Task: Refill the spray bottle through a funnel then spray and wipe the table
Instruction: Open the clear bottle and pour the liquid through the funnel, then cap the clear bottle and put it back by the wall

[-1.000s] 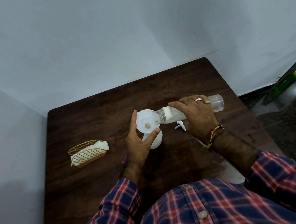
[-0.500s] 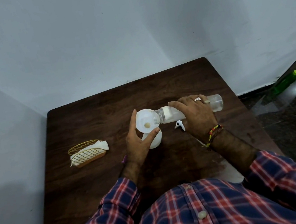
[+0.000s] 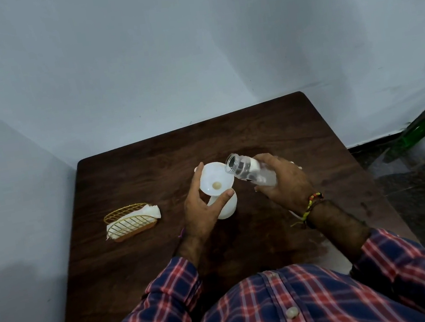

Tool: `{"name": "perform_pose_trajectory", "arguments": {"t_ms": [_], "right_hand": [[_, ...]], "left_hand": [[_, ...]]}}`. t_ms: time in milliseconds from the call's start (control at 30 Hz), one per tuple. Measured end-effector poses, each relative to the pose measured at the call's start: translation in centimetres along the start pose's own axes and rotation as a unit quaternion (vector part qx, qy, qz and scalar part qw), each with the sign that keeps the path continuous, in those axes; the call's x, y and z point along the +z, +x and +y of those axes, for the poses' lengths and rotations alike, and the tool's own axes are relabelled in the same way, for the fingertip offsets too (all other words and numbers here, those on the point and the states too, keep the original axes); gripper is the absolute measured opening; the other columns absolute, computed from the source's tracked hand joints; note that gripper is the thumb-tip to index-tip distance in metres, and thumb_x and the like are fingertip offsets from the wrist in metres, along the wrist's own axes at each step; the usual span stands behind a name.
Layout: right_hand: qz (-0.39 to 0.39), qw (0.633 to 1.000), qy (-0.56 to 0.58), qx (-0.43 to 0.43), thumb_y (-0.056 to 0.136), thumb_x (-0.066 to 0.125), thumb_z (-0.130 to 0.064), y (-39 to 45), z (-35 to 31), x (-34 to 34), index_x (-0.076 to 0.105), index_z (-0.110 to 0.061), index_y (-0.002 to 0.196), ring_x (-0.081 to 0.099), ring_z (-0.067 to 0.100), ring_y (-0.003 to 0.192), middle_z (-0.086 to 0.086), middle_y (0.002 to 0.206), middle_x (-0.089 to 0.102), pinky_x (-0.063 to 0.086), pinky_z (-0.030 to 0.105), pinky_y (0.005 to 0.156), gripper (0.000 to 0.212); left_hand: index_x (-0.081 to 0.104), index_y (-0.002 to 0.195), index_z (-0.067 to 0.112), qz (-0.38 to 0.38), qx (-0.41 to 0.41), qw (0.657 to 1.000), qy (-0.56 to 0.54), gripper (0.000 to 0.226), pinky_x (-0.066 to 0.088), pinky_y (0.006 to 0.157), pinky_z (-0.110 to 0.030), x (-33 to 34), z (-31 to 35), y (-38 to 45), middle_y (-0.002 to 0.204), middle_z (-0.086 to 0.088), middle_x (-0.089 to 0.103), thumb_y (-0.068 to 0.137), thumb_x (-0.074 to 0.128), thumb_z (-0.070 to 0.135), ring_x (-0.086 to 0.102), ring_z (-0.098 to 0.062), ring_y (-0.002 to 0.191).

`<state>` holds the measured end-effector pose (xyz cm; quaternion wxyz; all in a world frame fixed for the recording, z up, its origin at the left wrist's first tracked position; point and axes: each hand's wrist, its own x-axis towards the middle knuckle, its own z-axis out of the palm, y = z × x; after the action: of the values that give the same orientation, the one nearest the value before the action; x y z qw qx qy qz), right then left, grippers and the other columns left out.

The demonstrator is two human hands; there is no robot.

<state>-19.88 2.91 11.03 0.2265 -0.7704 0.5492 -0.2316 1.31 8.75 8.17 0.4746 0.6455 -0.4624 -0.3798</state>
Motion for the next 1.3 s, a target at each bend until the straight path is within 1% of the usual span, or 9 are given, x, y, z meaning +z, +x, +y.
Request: {"name": "perform_pose_trajectory", "arguments": {"t_ms": [267, 433, 533, 633, 700, 867, 933, 1133, 1300], "right_hand": [[0.051, 0.978, 0.201, 0.002, 0.066, 0.089, -0.017, -0.8, -0.6, -0.1, 0.057, -0.023, 0.123, 0.065, 0.009, 0.101, -0.009, 0.111, 0.068, 0.056, 0.04, 0.086, 0.065], [0.078, 0.97, 0.229, -0.009, 0.068, 0.089, -0.015, -1.7, -0.7, -0.3, 0.058, -0.016, 0.124, 0.065, 0.013, 0.1, -0.005, 0.112, 0.068, 0.056, 0.04, 0.086, 0.064], [0.083, 0.969, 0.234, -0.001, 0.068, 0.089, -0.013, -2.3, -0.7, 0.0, 0.057, -0.014, 0.125, 0.066, 0.014, 0.1, -0.003, 0.111, 0.068, 0.056, 0.03, 0.086, 0.065], [0.075, 0.971, 0.229, 0.002, 0.069, 0.089, -0.017, -2.8, -0.7, 0.3, 0.057, -0.013, 0.125, 0.065, 0.011, 0.102, -0.003, 0.113, 0.067, 0.055, 0.022, 0.084, 0.065], [0.068, 0.972, 0.227, 0.002, 0.069, 0.088, -0.019, -3.1, -0.7, 0.4, 0.056, -0.012, 0.126, 0.065, 0.009, 0.102, -0.003, 0.114, 0.067, 0.056, 0.023, 0.084, 0.065], [0.072, 0.967, 0.242, 0.023, 0.069, 0.089, -0.02, -3.2, -0.7, 0.4, 0.057, -0.014, 0.124, 0.067, 0.012, 0.1, -0.003, 0.112, 0.069, 0.058, 0.033, 0.085, 0.065], [0.076, 0.959, 0.268, 0.048, 0.069, 0.09, -0.018, -2.8, -0.5, 0.3, 0.057, -0.016, 0.123, 0.069, 0.017, 0.099, 0.0, 0.11, 0.07, 0.059, 0.041, 0.085, 0.064], [0.107, 0.941, 0.309, 0.083, 0.07, 0.089, -0.016, -1.9, -0.1, -0.8, 0.058, -0.011, 0.121, 0.071, 0.022, 0.095, 0.007, 0.107, 0.071, 0.06, 0.046, 0.082, 0.06], [0.118, 0.94, 0.309, 0.079, 0.07, 0.089, -0.018, -1.9, -0.4, -1.1, 0.058, -0.012, 0.121, 0.071, 0.019, 0.095, 0.004, 0.107, 0.071, 0.06, 0.043, 0.082, 0.061]], "left_hand": [[0.017, 0.151, 0.05, -0.009, -0.019, 0.999, -0.038, 0.113, 0.046, 0.107, -0.045, -0.6, 0.2, -0.1, 0.153, 0.007, 0.041, 0.061, 0.087, 0.054, 0.044, -0.012, 0.137], [0.032, 0.151, 0.032, 0.099, -0.043, 0.994, -0.02, 0.063, 0.049, 0.099, -0.026, -2.2, -0.9, -1.3, 0.139, 0.0, 0.053, 0.095, 0.061, 0.035, 0.055, -0.003, 0.121], [0.055, 0.136, 0.016, 0.171, -0.076, 0.981, 0.055, 0.039, 0.052, 0.098, -0.03, -3.8, -2.8, -1.6, 0.129, -0.003, 0.062, 0.098, 0.059, 0.021, 0.06, -0.01, 0.115], [0.062, 0.127, 0.01, 0.2, -0.129, 0.962, 0.131, 0.032, 0.05, 0.092, -0.025, -4.9, -5.1, -2.2, 0.124, -0.007, 0.066, 0.094, 0.062, 0.009, 0.063, -0.019, 0.114], [0.063, 0.126, 0.013, 0.178, -0.161, 0.957, 0.163, 0.037, 0.05, 0.093, -0.029, -5.3, -6.5, -2.5, 0.126, -0.007, 0.066, 0.09, 0.069, 0.014, 0.062, -0.021, 0.116], [0.048, 0.143, 0.025, -0.06, -0.19, 0.936, 0.291, 0.072, 0.04, 0.109, -0.042, -5.1, -9.1, -2.5, 0.147, -0.003, 0.046, 0.079, 0.079, 0.039, 0.042, -0.024, 0.135], [0.046, 0.144, 0.026, -0.095, -0.165, 0.913, 0.362, 0.075, 0.038, 0.111, -0.042, -4.8, -9.6, -2.3, 0.149, -0.004, 0.043, 0.078, 0.079, 0.039, 0.039, -0.024, 0.137], [0.056, 0.133, 0.021, -0.029, -0.172, 0.912, 0.372, 0.056, 0.04, 0.11, -0.041, -4.6, -9.3, -1.6, 0.14, -0.006, 0.052, 0.082, 0.077, 0.028, 0.042, -0.024, 0.134], [0.049, 0.139, 0.018, 0.15, -0.143, 0.935, 0.289, 0.056, 0.047, 0.098, -0.035, -5.0, -5.0, -1.1, 0.134, -0.007, 0.053, 0.088, 0.07, 0.032, 0.05, -0.023, 0.124]]}}
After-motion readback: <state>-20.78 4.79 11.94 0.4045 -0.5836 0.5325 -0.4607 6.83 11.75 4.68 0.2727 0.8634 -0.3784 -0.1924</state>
